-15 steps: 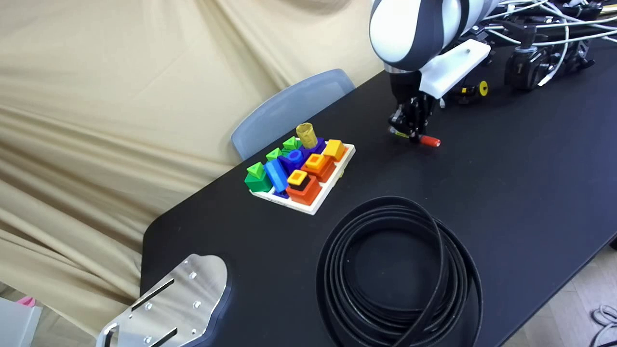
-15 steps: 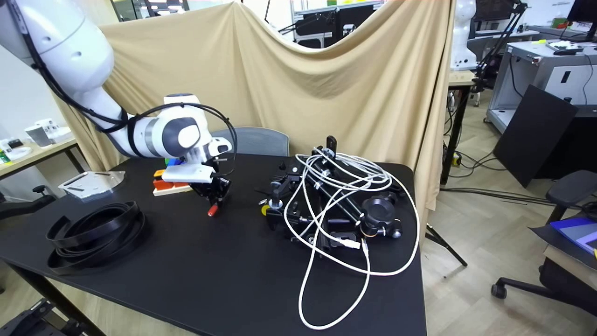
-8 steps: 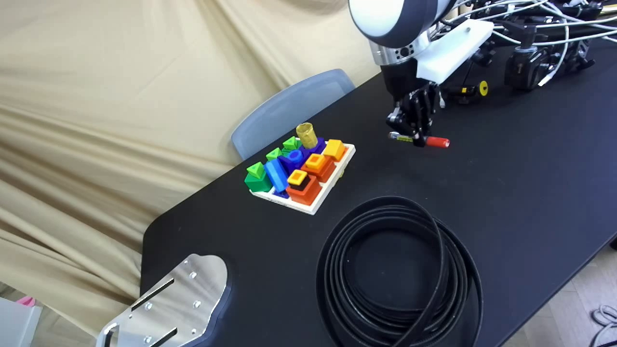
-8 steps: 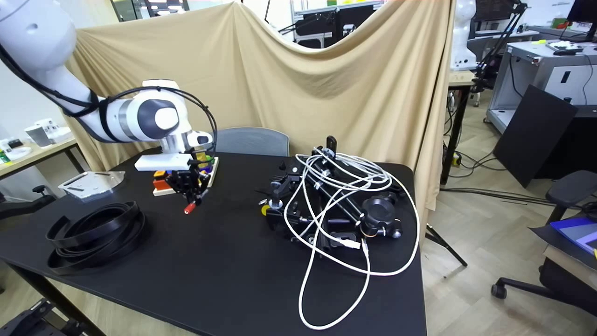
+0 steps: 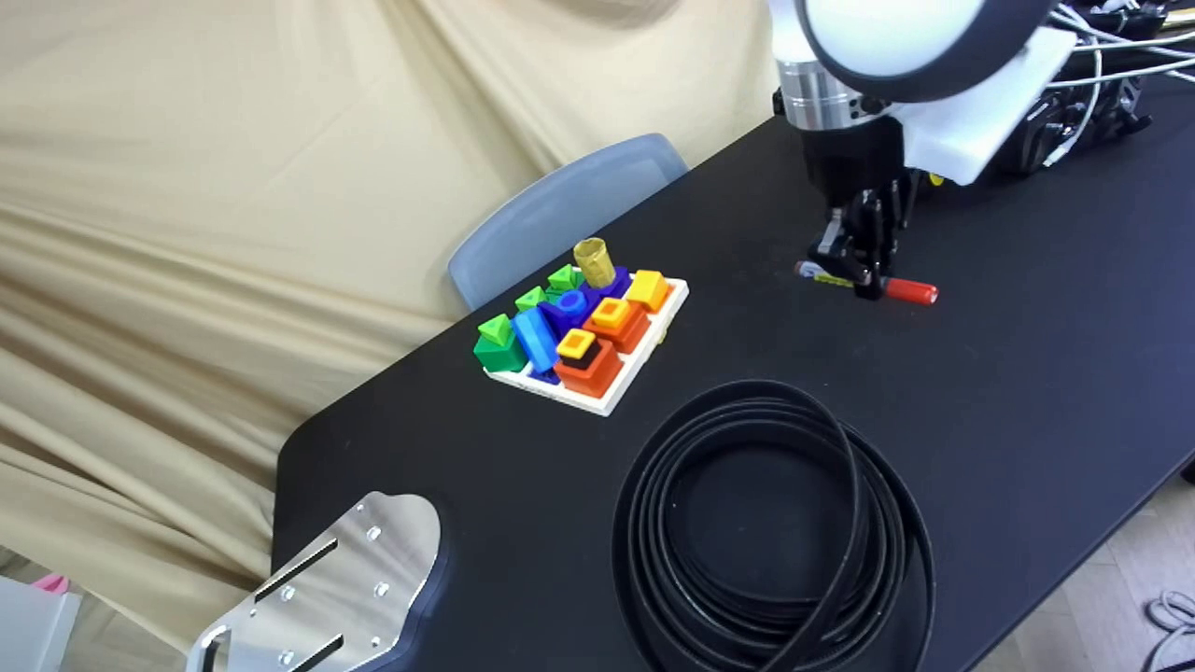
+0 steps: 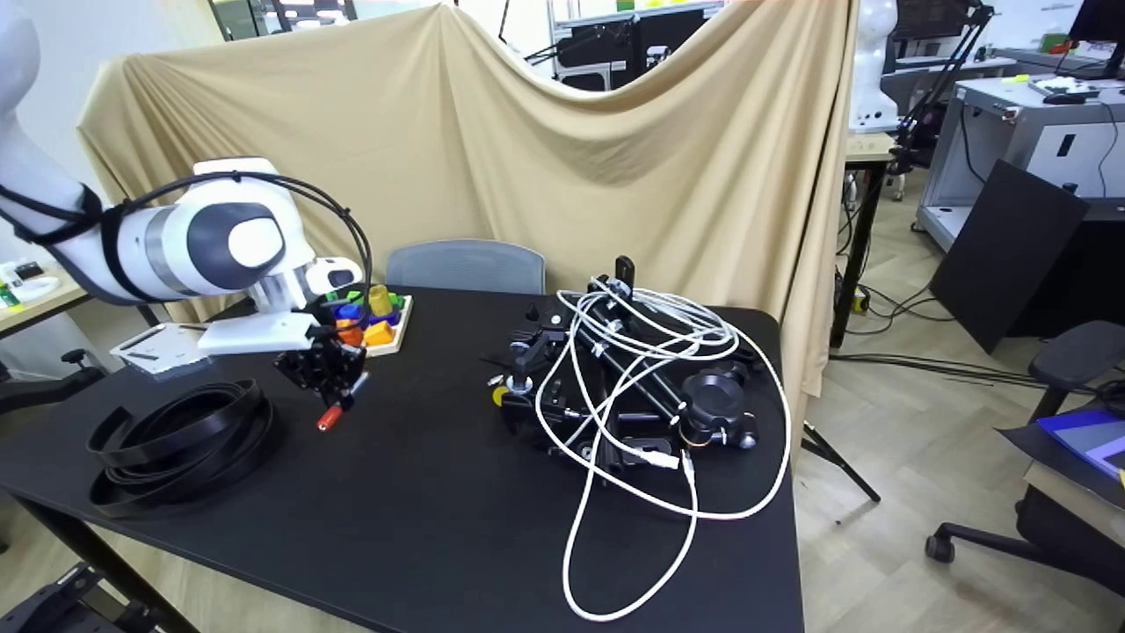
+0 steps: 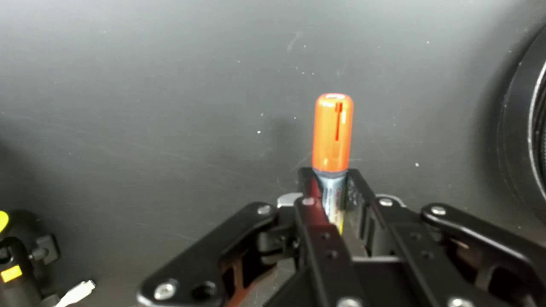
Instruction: Move the marker forward
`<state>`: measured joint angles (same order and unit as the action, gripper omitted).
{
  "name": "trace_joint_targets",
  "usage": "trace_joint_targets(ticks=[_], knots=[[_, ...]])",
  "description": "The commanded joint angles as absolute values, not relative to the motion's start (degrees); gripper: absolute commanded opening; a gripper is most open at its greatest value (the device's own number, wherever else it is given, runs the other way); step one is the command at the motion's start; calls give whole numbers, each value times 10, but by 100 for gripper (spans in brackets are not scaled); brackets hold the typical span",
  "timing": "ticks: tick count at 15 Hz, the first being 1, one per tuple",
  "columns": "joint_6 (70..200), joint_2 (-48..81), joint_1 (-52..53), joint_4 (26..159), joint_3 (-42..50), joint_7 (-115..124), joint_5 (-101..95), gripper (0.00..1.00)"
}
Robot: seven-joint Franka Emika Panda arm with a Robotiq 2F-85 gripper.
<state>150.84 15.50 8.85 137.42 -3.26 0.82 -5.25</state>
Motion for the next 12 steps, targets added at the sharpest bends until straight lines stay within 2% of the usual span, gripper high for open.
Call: trace_joint_targets(ticks=[1,12], knots=[[1581,123,89,1450,-17,52,-82,5],[1630,163,72,1468,10,41,-72,5]])
